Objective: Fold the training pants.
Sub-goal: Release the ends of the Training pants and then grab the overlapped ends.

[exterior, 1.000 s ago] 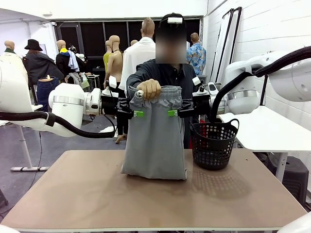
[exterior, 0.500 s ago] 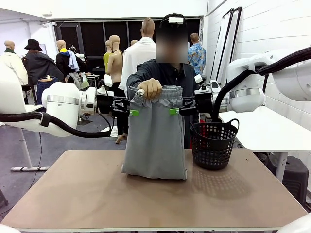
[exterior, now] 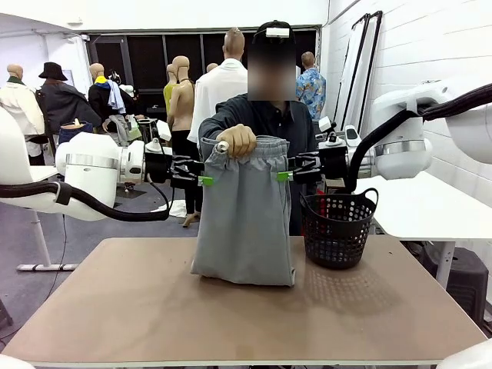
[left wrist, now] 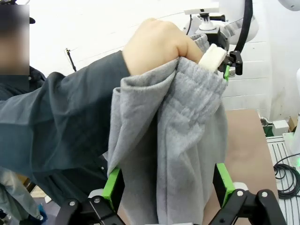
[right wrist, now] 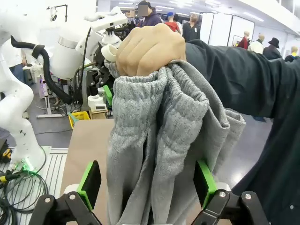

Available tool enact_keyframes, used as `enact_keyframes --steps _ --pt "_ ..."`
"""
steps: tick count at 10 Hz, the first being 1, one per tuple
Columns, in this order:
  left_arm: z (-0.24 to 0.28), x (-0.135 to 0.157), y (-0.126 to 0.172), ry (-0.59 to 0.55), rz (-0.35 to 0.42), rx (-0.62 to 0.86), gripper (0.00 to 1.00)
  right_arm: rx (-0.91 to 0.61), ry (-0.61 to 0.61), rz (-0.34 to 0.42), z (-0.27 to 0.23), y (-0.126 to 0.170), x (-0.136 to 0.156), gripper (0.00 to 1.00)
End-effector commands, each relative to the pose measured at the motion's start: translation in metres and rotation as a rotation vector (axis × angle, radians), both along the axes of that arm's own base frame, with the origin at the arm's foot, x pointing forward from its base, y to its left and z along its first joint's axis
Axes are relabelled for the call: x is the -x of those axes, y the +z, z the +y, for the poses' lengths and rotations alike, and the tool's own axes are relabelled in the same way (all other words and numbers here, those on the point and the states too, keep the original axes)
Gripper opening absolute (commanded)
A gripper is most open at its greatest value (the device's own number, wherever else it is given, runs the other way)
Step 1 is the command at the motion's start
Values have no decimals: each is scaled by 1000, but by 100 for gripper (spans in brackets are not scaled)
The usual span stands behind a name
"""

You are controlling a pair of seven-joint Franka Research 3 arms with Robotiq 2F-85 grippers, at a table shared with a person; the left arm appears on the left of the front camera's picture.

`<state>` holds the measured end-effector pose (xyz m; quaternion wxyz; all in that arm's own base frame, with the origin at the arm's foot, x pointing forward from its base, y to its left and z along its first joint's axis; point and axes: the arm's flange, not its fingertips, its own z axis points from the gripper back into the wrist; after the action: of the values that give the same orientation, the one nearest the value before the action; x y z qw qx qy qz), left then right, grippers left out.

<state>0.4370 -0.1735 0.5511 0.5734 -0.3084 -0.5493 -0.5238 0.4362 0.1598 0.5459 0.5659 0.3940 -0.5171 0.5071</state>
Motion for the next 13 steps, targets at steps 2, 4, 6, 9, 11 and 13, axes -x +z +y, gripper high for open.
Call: enact_keyframes --steps 2,4,6,9,11,13 --pt "4 7 4 72 -28 22 100 -13 -36 1 -1 0 5 100" --pt "-1 3 2 55 -29 33 100 -32 -33 4 3 -2 4 100" --pt "-5 1 1 34 -24 35 100 -39 -62 -3 0 -3 1 100" --pt "-5 -1 -1 25 -20 42 100 -49 -67 4 1 -7 -3 100" --pt "-7 -8 1 39 -41 57 100 -54 -74 6 4 -10 -6 100" --pt "-10 -12 3 52 -73 61 100 -69 -91 -1 6 -12 -9 100"
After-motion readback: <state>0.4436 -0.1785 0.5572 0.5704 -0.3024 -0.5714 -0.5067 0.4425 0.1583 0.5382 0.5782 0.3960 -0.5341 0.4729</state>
